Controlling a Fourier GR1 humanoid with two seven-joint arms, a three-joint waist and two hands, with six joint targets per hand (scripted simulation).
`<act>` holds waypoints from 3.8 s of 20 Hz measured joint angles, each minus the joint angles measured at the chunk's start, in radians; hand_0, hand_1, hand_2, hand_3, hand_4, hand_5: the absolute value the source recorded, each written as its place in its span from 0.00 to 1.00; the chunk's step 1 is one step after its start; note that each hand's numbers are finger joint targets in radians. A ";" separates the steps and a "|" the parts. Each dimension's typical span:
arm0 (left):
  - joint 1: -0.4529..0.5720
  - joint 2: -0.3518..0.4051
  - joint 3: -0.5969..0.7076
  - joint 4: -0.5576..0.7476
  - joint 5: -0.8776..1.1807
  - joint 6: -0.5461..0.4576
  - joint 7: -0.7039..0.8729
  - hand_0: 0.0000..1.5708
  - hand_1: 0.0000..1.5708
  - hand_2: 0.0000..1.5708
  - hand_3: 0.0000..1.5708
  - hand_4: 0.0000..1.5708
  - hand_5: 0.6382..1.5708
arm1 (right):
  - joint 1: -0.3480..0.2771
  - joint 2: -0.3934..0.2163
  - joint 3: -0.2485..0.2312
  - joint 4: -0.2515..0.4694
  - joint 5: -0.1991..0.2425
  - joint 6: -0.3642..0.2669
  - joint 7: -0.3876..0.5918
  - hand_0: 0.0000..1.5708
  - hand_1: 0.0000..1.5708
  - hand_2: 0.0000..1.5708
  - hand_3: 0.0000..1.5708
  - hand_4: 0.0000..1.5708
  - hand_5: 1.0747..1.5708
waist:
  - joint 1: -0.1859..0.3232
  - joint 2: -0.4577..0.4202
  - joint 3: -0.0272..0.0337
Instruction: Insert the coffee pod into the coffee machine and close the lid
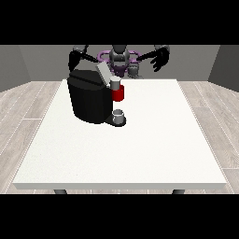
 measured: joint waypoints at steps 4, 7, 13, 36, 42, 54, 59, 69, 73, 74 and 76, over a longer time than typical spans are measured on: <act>0.115 -0.062 0.014 0.004 0.044 -0.017 -0.010 0.00 0.00 0.00 0.00 0.21 1.00 | 0.011 -0.018 0.019 -0.031 -0.014 0.053 0.020 0.00 0.00 0.00 0.00 0.12 1.00 | 0.054 -0.095 0.0006; 0.176 -0.081 0.011 -0.011 0.061 -0.030 -0.007 0.00 0.00 0.00 0.00 0.25 1.00 | -0.010 -0.052 0.024 -0.054 -0.013 0.087 0.042 0.00 0.00 0.00 0.00 0.16 1.00 | 0.091 -0.126 0.0011; 0.240 -0.108 -0.025 -0.090 0.139 -0.072 0.044 0.00 0.00 0.00 0.00 0.23 1.00 | -0.095 -0.110 -0.023 -0.019 -0.020 0.101 0.093 0.00 0.00 0.00 0.00 0.00 1.00 | 0.171 -0.133 0.0017; 0.464 -0.110 -0.242 -0.595 0.338 -0.031 0.201 0.00 0.00 0.00 0.00 0.22 1.00 | -0.370 -0.128 -0.111 0.232 -0.137 0.133 0.135 0.00 0.00 0.00 0.00 0.00 1.00 | 0.226 0.067 0.0018; 0.518 -0.086 -0.239 -0.699 0.373 -0.032 0.219 0.00 0.00 0.00 0.00 0.24 1.00 | -0.413 -0.119 -0.086 0.263 -0.126 0.147 0.105 0.00 0.00 0.00 0.00 0.00 1.00 | 0.204 0.118 0.0017; 0.551 -0.033 -0.224 -0.812 0.406 -0.020 0.274 0.00 0.00 0.00 0.00 0.22 1.00 | -0.515 -0.121 -0.051 0.296 -0.095 0.151 0.089 0.00 0.00 0.00 0.00 0.07 1.00 | 0.192 0.172 0.0018; 0.528 -0.017 -0.219 -0.795 0.406 -0.022 0.265 0.00 0.00 0.00 0.00 0.23 1.00 | -0.599 -0.142 -0.039 0.294 -0.067 0.132 0.166 0.00 0.00 0.00 0.00 0.00 1.00 | 0.196 0.214 0.0070; 0.510 -0.037 -0.254 -0.792 0.385 -0.008 0.268 0.00 0.00 0.00 0.00 0.23 1.00 | -0.637 -0.169 0.002 0.270 0.028 0.086 0.241 0.00 0.00 0.00 0.00 0.05 1.00 | 0.222 0.243 0.0145; 0.495 -0.046 -0.284 -0.804 0.379 -0.022 0.275 0.00 0.00 0.00 0.00 0.21 1.00 | -0.670 -0.211 -0.001 0.274 0.066 0.078 0.285 0.00 0.00 0.00 0.00 0.17 1.00 | 0.268 0.262 0.0199; 0.491 -0.053 -0.293 -0.806 0.375 -0.021 0.270 0.00 0.00 0.00 0.00 0.21 1.00 | -0.674 -0.218 -0.001 0.268 0.076 0.072 0.304 0.00 0.00 0.00 0.00 0.17 1.00 | 0.276 0.267 0.0218; 0.480 -0.057 -0.301 -0.803 0.370 -0.020 0.267 0.00 0.00 0.00 0.00 0.25 1.00 | -0.683 -0.230 0.000 0.257 0.091 0.070 0.338 0.00 0.00 0.00 0.00 0.10 1.00 | 0.289 0.277 0.0251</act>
